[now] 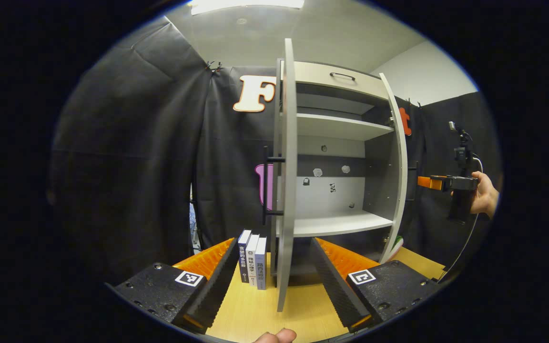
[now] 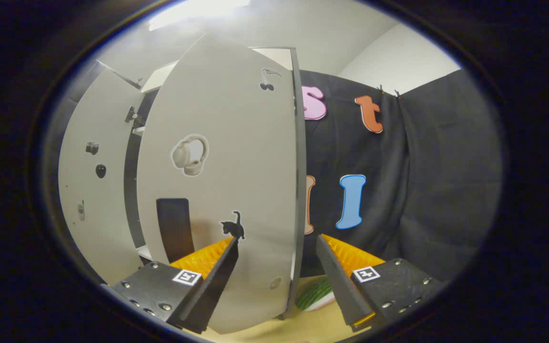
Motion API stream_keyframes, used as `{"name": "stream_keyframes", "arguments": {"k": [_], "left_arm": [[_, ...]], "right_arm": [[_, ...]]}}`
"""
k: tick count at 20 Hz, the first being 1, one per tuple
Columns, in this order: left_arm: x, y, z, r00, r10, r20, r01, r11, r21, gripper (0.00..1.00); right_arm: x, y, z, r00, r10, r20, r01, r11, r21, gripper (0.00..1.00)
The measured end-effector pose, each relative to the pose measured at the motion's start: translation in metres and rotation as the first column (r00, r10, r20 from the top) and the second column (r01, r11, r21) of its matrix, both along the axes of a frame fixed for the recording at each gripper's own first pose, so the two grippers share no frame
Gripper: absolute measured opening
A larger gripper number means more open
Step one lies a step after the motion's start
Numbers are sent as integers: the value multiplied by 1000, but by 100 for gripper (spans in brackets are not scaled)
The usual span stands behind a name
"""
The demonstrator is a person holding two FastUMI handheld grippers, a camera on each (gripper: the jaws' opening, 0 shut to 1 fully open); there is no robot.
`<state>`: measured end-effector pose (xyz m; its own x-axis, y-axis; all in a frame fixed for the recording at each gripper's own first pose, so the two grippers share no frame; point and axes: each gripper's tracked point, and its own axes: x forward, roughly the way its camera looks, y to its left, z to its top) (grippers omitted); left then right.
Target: Grasp the bottle in the cabinet with the left hand and place it on the coaster, then close the right door with the right hand and the left door with the left hand.
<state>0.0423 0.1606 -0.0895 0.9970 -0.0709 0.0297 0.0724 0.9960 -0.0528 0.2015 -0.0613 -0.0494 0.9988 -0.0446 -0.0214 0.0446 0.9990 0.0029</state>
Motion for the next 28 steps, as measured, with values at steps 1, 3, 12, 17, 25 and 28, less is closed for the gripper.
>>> {"name": "stream_keyframes", "arguments": {"k": [1, 3, 12, 17, 25, 28], "left_arm": [[1, 8, -3, 1000, 9, -10, -9, 1000, -2, 94], [8, 22, -6, 1000, 23, -16, -23, 1000, -6, 93], [50, 70, -13, 999, 37, -37, -37, 999, -13, 93], [82, 100, -2, 999, 48, -24, -48, 999, -18, 94], [124, 87, 37, 999, -36, 15, 36, 998, -49, 95], [126, 66, 54, 995, -89, 41, 93, 991, -100, 95]], "right_arm": [[-1, 4, -1, 1000, 7, 1, -7, 1000, -1, 100], [-3, 11, 0, 1000, 18, 10, -18, 1000, -5, 100], [-31, 27, -2, 999, 31, -18, -28, 992, 123, 100], [-57, 15, 18, 1000, 12, 15, -14, 984, 179, 100], [-94, 13, 23, 999, 21, 33, -26, 989, 147, 100], [-109, 12, 23, 999, 33, 18, -35, 992, 121, 100]]}}
